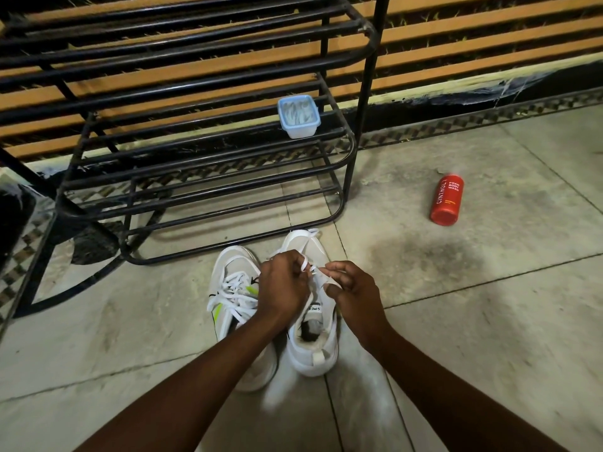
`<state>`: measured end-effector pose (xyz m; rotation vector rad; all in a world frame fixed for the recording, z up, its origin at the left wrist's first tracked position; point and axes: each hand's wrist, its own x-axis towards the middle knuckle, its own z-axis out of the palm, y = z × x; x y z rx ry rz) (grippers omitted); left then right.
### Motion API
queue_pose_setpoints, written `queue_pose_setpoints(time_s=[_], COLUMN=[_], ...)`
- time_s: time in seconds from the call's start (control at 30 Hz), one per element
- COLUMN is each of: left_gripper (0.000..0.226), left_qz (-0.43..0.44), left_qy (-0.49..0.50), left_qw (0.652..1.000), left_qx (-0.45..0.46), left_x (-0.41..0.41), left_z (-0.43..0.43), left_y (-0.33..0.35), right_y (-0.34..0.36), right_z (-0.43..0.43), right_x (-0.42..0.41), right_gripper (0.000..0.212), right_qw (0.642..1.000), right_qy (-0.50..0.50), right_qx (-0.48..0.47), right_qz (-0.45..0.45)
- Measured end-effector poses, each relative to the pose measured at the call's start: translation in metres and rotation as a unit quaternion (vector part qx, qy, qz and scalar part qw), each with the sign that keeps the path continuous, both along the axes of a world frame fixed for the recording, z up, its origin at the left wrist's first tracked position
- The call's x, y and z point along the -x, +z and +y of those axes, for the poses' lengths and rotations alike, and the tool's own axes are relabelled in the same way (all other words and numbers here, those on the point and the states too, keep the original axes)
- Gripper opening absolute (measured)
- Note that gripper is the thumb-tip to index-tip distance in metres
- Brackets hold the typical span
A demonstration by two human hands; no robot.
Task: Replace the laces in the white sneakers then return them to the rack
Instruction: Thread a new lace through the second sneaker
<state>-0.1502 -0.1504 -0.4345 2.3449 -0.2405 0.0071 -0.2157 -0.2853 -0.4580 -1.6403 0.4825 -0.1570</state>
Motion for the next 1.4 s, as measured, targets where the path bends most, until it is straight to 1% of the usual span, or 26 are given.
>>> queue_pose_setpoints(time_s=[0.13, 0.3, 0.37, 0.57, 0.67, 0.8, 0.9, 0.97, 1.07, 1.13, 1.23, 1.33, 1.4], left_gripper=[0.021, 0.016, 0.016, 0.019, 0.016, 0.014, 0.016, 0.013, 0.006, 0.002, 0.005, 0.012, 0.013], left_qz=[0.006, 0.078, 0.078, 0.065, 0.070, 0.083, 0.090, 0.100, 0.092, 0.059, 0.011, -0.061, -0.109], left_qy=[-0.015, 0.002, -0.013, -0.027, -0.030, -0.058, -0.027, -0.018, -0.031, -0.067, -0.125, -0.211, -0.248], left_qw=[1.000, 0.994, 0.995, 0.996, 0.996, 0.994, 0.995, 0.994, 0.995, 0.993, 0.984, 0.951, 0.930], left_qx=[0.012, 0.072, 0.065, 0.049, 0.046, 0.028, 0.035, 0.033, -0.024, -0.075, -0.128, -0.215, -0.248], left_x=[-0.003, -0.011, -0.013, -0.011, -0.013, -0.013, -0.013, -0.014, -0.014, -0.013, -0.015, -0.018, -0.018], left_z=[0.002, 0.001, 0.000, 0.001, 0.002, 0.002, 0.002, 0.000, -0.002, -0.004, -0.005, -0.005, -0.006], left_y=[0.000, 0.002, 0.003, -0.001, -0.003, -0.006, -0.006, -0.006, -0.001, 0.003, 0.007, 0.011, 0.014], right_y=[0.002, 0.008, 0.008, 0.004, 0.003, 0.003, 0.004, 0.004, 0.005, 0.006, 0.007, 0.007, 0.007], right_z=[-0.003, -0.004, -0.005, -0.004, -0.006, -0.008, -0.009, -0.009, -0.010, -0.012, -0.013, -0.014, -0.015], right_x=[-0.001, -0.004, -0.004, -0.004, -0.005, -0.008, -0.007, -0.007, -0.008, -0.008, -0.008, -0.007, -0.007], right_gripper=[0.038, 0.041, 0.043, 0.047, 0.046, 0.047, 0.046, 0.045, 0.045, 0.046, 0.048, 0.050, 0.051], right_qw=[0.999, 0.997, 0.997, 0.997, 0.997, 0.996, 0.995, 0.995, 0.994, 0.993, 0.992, 0.992, 0.992], right_qy=[0.034, 0.066, 0.070, 0.053, 0.059, 0.069, 0.078, 0.082, 0.082, 0.085, 0.088, 0.094, 0.098], right_qx=[0.030, 0.045, 0.032, -0.055, -0.050, -0.038, -0.040, -0.036, -0.048, -0.057, -0.068, -0.061, -0.057], right_qz=[-0.001, 0.010, 0.017, 0.024, 0.028, 0.042, 0.042, 0.043, 0.048, 0.051, 0.054, 0.052, 0.054])
